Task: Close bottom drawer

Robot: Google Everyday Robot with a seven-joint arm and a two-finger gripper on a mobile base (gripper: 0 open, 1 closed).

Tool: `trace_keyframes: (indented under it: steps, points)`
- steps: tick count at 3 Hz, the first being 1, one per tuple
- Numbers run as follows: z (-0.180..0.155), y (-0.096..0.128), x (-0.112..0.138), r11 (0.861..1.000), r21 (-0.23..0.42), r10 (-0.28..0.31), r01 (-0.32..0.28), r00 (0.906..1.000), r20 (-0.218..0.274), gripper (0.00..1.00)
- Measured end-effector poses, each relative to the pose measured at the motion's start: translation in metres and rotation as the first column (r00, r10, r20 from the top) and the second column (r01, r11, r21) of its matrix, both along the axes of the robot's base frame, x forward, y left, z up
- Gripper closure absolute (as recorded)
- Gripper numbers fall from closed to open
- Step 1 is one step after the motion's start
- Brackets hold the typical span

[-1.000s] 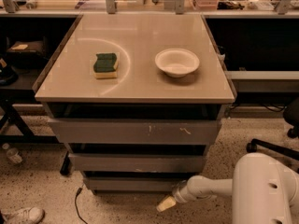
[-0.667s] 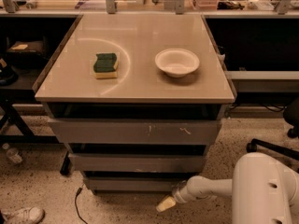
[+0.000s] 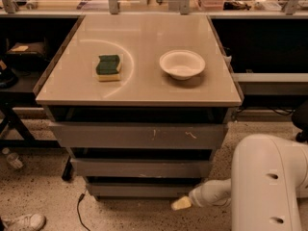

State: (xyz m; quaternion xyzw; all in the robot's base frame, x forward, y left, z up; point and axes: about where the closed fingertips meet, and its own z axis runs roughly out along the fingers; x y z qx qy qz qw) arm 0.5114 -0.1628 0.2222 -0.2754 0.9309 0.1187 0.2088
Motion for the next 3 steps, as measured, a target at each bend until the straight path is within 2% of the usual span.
trace_keyframes:
  steps: [1,2,3]
  points:
    - [0.035,-0.042,0.012,0.987,-0.053,-0.153,0.154,0.9879,0.026,0.00]
    - [0.035,-0.044,0.011,0.986,-0.053,-0.156,0.157,0.9875,0.025,0.00]
    - [0.033,-0.054,0.007,0.985,-0.046,-0.164,0.164,0.9865,0.005,0.00]
